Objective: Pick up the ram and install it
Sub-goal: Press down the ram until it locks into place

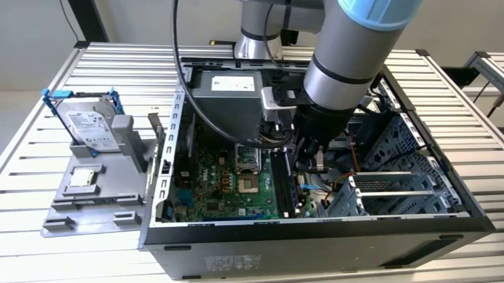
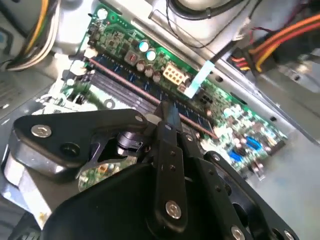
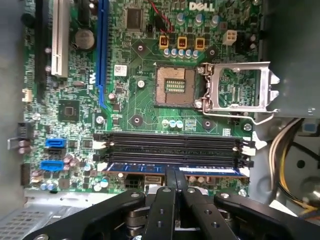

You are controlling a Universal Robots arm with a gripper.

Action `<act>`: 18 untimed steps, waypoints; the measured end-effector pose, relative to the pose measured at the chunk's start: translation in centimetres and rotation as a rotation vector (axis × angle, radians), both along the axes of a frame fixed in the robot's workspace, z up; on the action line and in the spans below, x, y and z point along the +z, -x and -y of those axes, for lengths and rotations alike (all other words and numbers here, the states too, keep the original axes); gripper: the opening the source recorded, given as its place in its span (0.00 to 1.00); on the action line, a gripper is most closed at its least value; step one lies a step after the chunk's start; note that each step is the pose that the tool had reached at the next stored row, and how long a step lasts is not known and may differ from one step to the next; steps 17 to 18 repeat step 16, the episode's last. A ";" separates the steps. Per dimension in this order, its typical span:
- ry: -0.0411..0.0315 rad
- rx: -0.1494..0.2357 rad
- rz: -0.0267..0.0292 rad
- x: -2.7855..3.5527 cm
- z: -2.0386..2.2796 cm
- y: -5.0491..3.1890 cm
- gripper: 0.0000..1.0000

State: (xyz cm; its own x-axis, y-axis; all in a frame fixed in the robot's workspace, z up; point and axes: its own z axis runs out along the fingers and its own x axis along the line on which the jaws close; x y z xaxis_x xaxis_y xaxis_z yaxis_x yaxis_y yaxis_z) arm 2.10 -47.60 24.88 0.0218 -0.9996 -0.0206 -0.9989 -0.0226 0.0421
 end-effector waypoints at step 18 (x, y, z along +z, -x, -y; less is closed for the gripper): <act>0.0006 0.000 -0.0003 2.91 0.00 0.00 0.00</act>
